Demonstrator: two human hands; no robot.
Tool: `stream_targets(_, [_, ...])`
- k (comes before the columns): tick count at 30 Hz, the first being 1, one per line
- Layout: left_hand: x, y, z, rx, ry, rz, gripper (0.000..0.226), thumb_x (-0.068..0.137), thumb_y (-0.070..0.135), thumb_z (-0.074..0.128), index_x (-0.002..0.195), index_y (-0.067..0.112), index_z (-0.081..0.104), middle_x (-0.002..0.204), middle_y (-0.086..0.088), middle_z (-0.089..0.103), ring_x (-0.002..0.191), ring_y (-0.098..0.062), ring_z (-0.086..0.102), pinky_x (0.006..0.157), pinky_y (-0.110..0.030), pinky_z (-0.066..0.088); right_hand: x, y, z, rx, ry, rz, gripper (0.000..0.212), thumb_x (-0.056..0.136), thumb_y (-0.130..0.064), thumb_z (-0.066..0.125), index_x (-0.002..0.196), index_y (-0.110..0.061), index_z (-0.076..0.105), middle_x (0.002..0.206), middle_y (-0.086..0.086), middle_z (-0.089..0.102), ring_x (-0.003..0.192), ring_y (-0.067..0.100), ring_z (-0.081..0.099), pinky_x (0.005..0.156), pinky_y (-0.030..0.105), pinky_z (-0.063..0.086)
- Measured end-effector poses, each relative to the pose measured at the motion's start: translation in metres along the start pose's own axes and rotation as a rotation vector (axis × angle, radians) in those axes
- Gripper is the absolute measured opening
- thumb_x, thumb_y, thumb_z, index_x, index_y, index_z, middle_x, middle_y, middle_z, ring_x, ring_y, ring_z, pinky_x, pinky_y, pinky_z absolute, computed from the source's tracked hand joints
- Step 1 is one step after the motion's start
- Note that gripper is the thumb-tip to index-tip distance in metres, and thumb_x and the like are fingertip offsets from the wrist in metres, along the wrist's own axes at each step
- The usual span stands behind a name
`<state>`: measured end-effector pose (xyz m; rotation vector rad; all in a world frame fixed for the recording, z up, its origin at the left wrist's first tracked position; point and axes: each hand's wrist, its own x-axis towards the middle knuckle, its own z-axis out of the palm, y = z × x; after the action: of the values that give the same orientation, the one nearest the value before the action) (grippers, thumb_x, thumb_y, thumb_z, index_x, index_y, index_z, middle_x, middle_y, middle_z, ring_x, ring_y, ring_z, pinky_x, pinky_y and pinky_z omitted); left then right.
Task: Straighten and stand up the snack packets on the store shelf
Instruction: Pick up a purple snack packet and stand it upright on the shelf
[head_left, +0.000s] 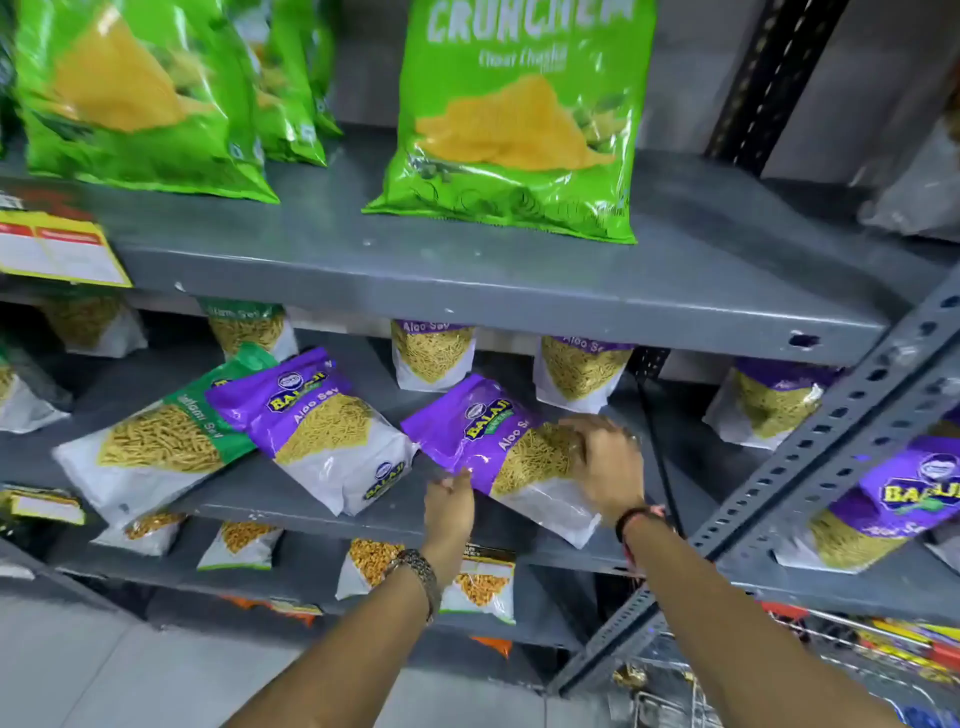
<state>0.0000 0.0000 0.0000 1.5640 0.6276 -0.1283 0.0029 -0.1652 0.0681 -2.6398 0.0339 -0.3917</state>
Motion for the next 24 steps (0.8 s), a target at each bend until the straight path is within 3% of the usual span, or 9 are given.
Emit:
stream_targets(2, [0.007,-0.001,0.003,0.014,-0.115,-0.172,0.036,0.091,0.034,0.044,0.113,0.007,0.05,0.104,-0.016,0.062,0.094,-0.03,0.058,0.082,-0.035,0.045,0.025,0.008,0.013,0.037,-0.137,0.148,0.035,0.078,-0.007,0.044,0.106,-0.017,0.063,0.105,0.017,0.069,0.099,0.036,0.062,0.086,0.042,0.049])
stream_targets(4, [0.015,-0.004,0.006,-0.013,-0.2,-0.238,0.026,0.093,0.033,0.042,0.104,0.012,0.05,0.081,-0.004,0.06,0.068,-0.015,0.047,0.062,-0.025,0.038,0.05,0.02,0.026,0.066,-0.271,0.313,0.024,0.079,-0.01,0.041,0.094,-0.014,0.06,0.107,0.022,0.065,0.1,0.039,0.059,0.085,0.04,0.047])
stream_targets(5, [0.02,-0.006,0.009,0.0,-0.199,-0.233,0.024,0.093,0.032,0.043,0.103,0.012,0.052,0.079,-0.002,0.059,0.066,-0.013,0.045,0.06,-0.025,0.036,0.06,0.028,0.036,0.086,-0.362,0.358,0.024,0.08,-0.01,0.04,0.093,-0.013,0.06,0.112,0.022,0.064,0.104,0.038,0.058,0.086,0.04,0.046])
stream_targets(8, [0.026,-0.011,0.016,0.048,-0.207,-0.16,0.035,0.091,0.032,0.048,0.116,0.008,0.055,0.105,-0.011,0.062,0.091,-0.021,0.051,0.08,-0.028,0.038,0.078,0.048,0.055,0.109,-0.505,0.445,0.032,0.084,-0.012,0.043,0.11,0.001,0.059,0.123,0.023,0.059,0.113,0.036,0.056,0.092,0.039,0.044])
stream_targets(12, [0.029,-0.015,0.017,0.043,-0.203,-0.134,0.035,0.09,0.025,0.051,0.119,0.005,0.054,0.114,-0.013,0.061,0.093,-0.022,0.05,0.08,-0.028,0.036,0.08,0.059,0.058,0.378,-0.418,0.628,0.028,0.076,-0.023,0.057,0.099,-0.007,0.063,0.111,0.017,0.065,0.1,0.029,0.061,0.08,0.034,0.046])
stream_targets(17, [0.018,-0.015,0.004,-0.082,-0.309,-0.177,0.024,0.093,0.019,0.043,0.112,0.008,0.052,0.106,-0.012,0.058,0.076,-0.015,0.057,0.055,-0.017,0.052,0.059,0.073,0.057,0.446,-0.416,0.691,0.04,0.062,-0.033,0.066,0.091,-0.006,0.064,0.108,0.017,0.066,0.098,0.03,0.063,0.082,0.038,0.049])
stream_targets(19, [0.009,-0.018,-0.005,-0.154,-0.312,-0.212,0.031,0.095,0.021,0.042,0.118,0.001,0.048,0.111,-0.018,0.06,0.076,-0.021,0.061,0.051,-0.022,0.056,0.04,0.068,0.05,0.438,-0.416,0.698,0.015,0.078,-0.029,0.061,0.077,-0.013,0.06,0.094,0.01,0.058,0.088,0.021,0.053,0.077,0.028,0.041])
stream_targets(22, [0.0,-0.026,-0.018,-0.131,-0.266,-0.166,0.038,0.093,0.028,0.044,0.114,-0.003,0.05,0.106,-0.026,0.064,0.068,-0.026,0.066,0.047,-0.029,0.057,0.002,0.062,0.046,0.544,-0.289,0.701,0.034,0.082,-0.017,0.059,0.05,-0.017,0.048,0.058,0.001,0.052,0.059,0.015,0.045,0.052,0.017,0.038])
stream_targets(24, [-0.009,-0.028,-0.026,-0.122,-0.226,-0.074,0.025,0.092,0.029,0.047,0.095,0.005,0.055,0.093,-0.023,0.062,0.068,-0.029,0.064,0.047,-0.032,0.054,-0.029,0.057,0.039,0.641,-0.192,0.729,0.033,0.077,-0.013,0.064,0.045,-0.014,0.055,0.041,-0.009,0.05,0.05,0.013,0.045,0.044,0.017,0.036])
